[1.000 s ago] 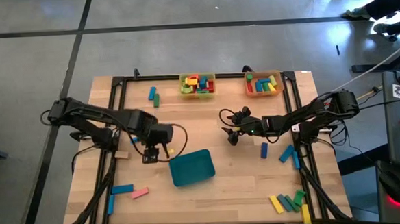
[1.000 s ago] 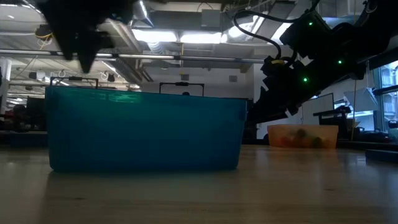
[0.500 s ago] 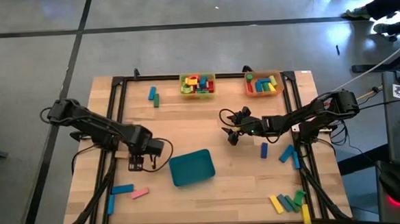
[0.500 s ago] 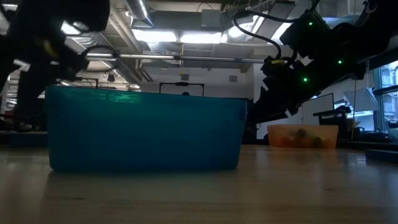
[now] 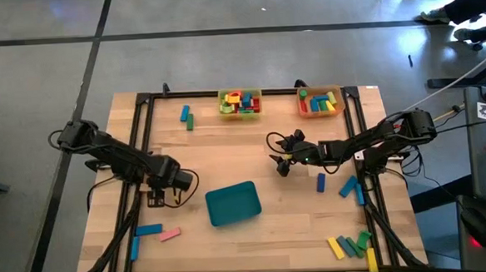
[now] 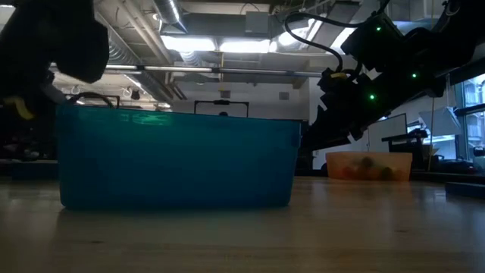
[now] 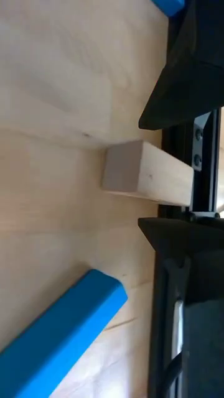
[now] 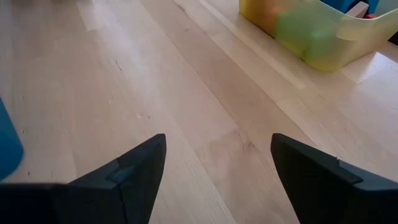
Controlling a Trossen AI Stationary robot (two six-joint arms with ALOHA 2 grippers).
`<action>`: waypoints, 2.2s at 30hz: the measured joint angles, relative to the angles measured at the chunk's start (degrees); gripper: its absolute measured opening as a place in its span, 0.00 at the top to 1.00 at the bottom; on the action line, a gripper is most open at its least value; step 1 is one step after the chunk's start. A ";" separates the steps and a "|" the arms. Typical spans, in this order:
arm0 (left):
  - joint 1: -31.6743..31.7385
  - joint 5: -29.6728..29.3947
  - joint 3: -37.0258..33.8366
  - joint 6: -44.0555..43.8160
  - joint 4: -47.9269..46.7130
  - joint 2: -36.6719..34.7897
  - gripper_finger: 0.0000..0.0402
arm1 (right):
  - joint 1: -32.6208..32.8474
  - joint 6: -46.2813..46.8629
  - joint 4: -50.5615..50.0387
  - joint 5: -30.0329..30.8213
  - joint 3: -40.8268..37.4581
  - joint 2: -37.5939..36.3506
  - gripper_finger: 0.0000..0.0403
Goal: Sort blocks by size
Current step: Put the brown arch block into the yellow bin
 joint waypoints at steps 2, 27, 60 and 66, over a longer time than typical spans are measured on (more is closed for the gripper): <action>0.01 0.07 -1.10 -0.71 0.43 0.00 0.44 | 0.00 -0.02 -0.02 0.00 0.00 0.00 0.28; 0.97 1.31 -2.77 -3.85 6.82 6.58 0.71 | 0.00 -0.02 -0.07 0.02 -0.02 0.00 0.28; 32.02 -15.12 22.61 32.94 50.29 6.65 0.70 | 0.00 -0.02 -0.11 0.02 -0.02 -0.01 0.28; 39.14 -12.30 22.67 35.27 64.74 9.28 0.70 | 0.00 -0.02 -0.11 0.10 -0.02 0.00 0.28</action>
